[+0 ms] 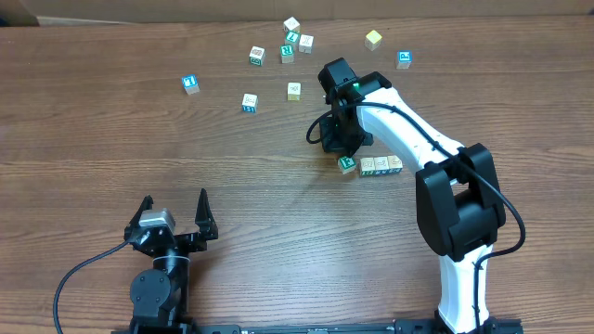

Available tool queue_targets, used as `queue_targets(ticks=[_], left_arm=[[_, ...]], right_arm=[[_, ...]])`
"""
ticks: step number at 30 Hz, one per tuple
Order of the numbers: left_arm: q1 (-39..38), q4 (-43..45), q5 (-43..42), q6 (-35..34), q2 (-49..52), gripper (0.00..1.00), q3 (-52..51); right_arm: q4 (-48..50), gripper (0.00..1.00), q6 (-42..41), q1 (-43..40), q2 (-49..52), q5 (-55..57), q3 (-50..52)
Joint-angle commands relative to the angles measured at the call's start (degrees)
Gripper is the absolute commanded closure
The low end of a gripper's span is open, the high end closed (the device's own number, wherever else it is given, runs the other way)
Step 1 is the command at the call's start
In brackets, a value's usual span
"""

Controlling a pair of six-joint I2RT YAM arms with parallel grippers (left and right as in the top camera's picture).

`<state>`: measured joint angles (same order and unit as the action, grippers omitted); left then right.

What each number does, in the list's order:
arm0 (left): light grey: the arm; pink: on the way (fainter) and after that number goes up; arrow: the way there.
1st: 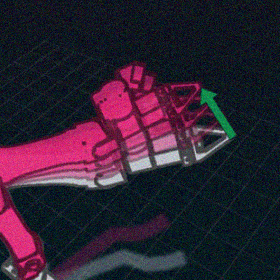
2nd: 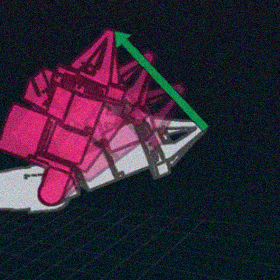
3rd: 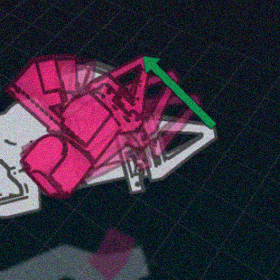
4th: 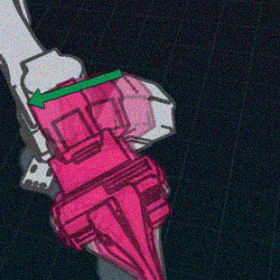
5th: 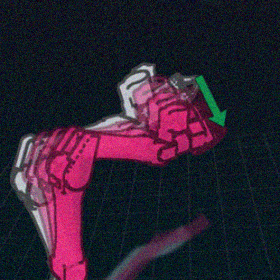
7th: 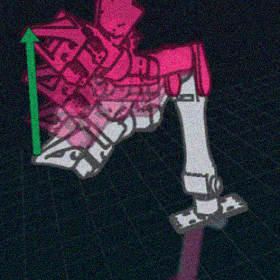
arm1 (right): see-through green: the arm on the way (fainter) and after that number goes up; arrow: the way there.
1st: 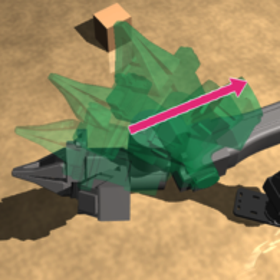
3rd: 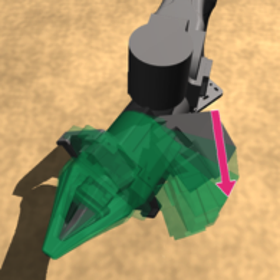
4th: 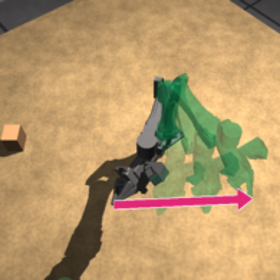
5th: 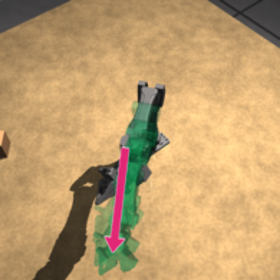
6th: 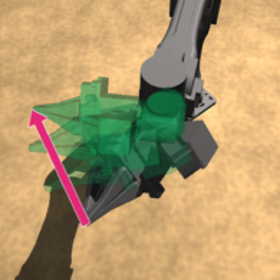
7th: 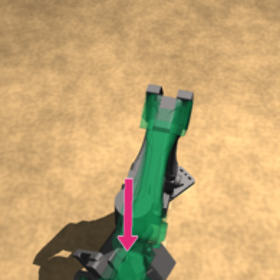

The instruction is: Form a horizontal line

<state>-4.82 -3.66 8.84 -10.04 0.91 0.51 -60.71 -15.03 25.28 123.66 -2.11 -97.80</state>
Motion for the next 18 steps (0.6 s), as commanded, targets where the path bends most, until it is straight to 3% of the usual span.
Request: queue_targets(ticks=[1,18], left_arm=[[0.31,0.04,0.13,1.25,-0.59,0.0,-0.22],[0.31,0.04,0.13,1.25,-0.59,0.0,-0.22]], right_arm=[[0.17,0.96,-0.15,0.26,-1.18,-1.86,0.35],[-3.5,0.96,-0.22,0.26,-1.18,-0.55,0.35]])
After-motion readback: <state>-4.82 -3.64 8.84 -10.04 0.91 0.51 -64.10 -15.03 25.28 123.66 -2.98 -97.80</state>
